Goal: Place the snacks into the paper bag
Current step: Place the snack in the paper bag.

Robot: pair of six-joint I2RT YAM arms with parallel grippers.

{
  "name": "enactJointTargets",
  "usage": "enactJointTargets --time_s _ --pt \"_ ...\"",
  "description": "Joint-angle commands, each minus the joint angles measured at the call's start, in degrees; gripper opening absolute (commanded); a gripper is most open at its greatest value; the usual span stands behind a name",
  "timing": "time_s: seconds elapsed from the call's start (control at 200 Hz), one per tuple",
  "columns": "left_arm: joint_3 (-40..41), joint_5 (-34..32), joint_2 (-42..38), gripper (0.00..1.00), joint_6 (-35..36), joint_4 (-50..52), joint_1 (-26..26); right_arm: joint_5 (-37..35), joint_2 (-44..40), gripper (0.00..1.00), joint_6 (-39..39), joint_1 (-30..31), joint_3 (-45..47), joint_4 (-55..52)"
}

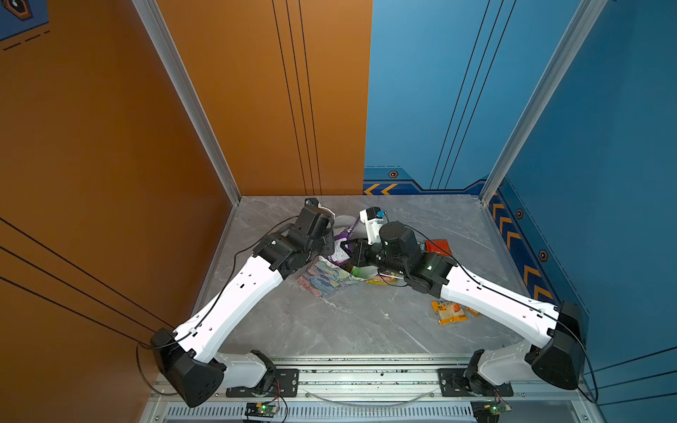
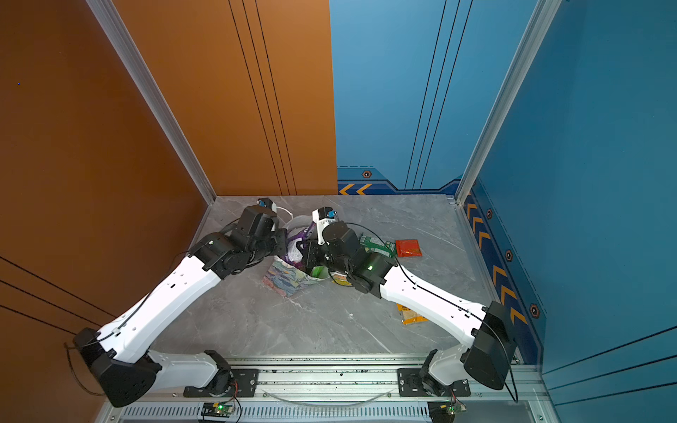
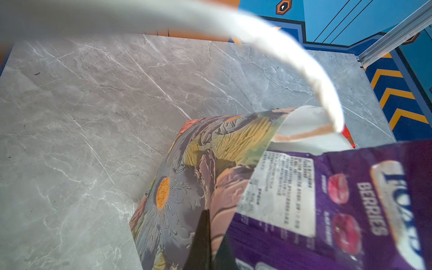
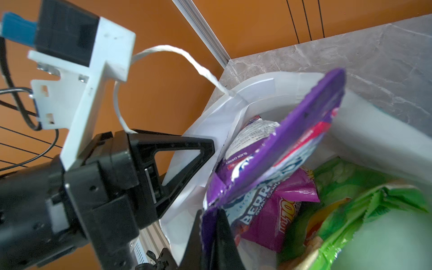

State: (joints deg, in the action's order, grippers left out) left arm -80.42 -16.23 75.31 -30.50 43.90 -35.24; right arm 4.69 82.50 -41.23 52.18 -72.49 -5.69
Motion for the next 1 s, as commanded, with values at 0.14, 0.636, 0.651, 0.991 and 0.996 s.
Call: enactJointTargets --time_s 0.14,0.636,0.651,0.991,0.996 --pt "0.35 1.37 -1.98 0.0 -1.17 -3.12 0.54 3.66 3.51 0.0 -0.77 0.79 -0.91 7.09" --pt "0.79 1.72 -2.56 0.0 -1.16 -3.56 0.91 4.07 9.89 0.0 -1.13 0.98 -3.53 3.65" --pt "0.75 1.73 -2.54 0.0 -1.1 -3.56 0.89 4.09 10.07 0.0 -1.05 1.0 -3.61 3.52" --pt "0.88 2.59 -2.78 0.0 -0.99 -3.72 1.28 5.16 12.82 0.0 -0.33 0.72 -5.62 0.59" --pt "0.88 2.68 -2.75 0.0 -0.98 -3.77 1.3 5.4 13.01 0.0 -0.4 0.62 -5.86 0.46"
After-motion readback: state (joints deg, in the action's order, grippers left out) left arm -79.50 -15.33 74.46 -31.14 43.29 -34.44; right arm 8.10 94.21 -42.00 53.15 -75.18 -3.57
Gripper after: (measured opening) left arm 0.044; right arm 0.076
